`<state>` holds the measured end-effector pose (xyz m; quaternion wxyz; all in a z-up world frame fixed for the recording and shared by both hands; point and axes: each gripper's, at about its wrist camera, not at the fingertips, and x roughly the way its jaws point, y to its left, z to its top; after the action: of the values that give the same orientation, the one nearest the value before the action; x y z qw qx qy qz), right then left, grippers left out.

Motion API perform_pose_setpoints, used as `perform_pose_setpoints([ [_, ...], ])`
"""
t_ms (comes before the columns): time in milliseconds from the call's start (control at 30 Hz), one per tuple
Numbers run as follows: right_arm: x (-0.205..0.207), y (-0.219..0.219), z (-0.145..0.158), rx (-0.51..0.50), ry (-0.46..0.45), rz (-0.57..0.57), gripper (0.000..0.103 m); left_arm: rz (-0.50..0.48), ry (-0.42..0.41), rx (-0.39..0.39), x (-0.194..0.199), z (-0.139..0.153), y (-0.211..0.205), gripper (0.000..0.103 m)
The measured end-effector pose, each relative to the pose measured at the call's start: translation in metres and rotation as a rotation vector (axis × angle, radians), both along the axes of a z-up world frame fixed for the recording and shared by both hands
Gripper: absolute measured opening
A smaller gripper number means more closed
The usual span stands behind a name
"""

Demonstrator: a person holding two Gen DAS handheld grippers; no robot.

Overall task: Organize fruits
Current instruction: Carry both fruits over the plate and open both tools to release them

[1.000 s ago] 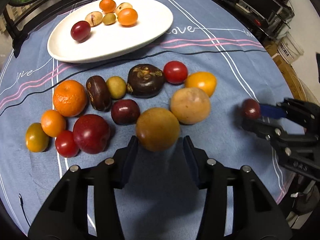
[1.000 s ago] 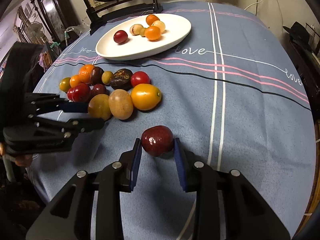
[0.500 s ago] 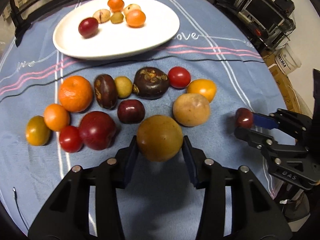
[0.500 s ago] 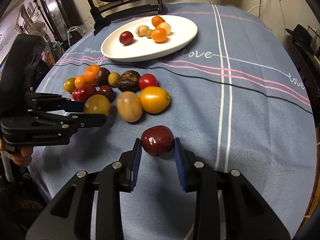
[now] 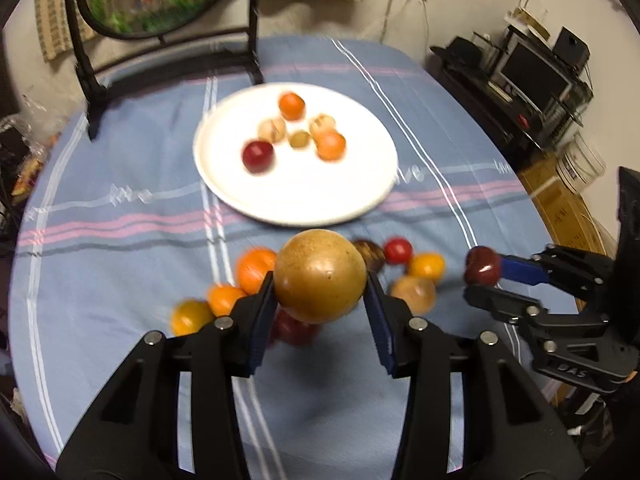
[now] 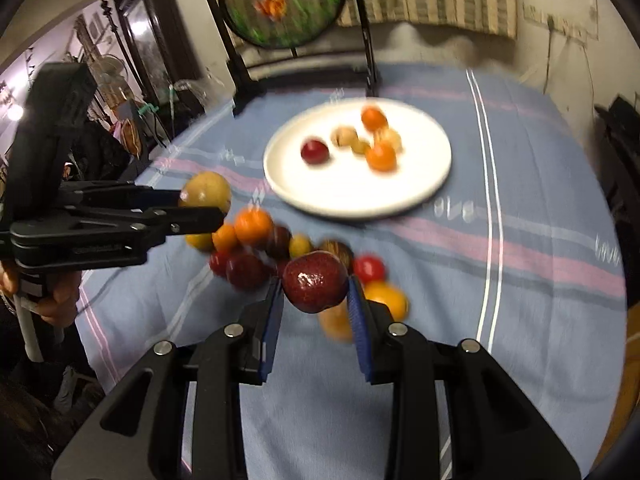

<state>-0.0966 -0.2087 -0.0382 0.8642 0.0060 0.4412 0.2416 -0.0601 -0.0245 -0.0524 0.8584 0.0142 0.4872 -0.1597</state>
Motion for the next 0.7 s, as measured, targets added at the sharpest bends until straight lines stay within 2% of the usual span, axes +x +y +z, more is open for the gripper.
perform_pose_setpoints([
  [167, 0.025, 0.005, 0.033, 0.019, -0.078, -0.005, 0.033, 0.038, -0.066, 0.042, 0.024, 0.024, 0.002, 0.044],
  [300, 0.046, 0.007, 0.046, 0.016, -0.111, -0.027, 0.033, 0.055, -0.089, 0.052, 0.04, 0.035, -0.004, 0.044],
  [400, 0.06, 0.006, 0.045, 0.025, -0.109, -0.046, 0.033, 0.06, -0.093, 0.081, 0.055, 0.035, -0.011, 0.044],
  [700, 0.1, 0.006, 0.024, 0.021, -0.061, -0.074, 0.033, 0.062, -0.049, 0.1, 0.091, 0.012, -0.023, 0.044],
])
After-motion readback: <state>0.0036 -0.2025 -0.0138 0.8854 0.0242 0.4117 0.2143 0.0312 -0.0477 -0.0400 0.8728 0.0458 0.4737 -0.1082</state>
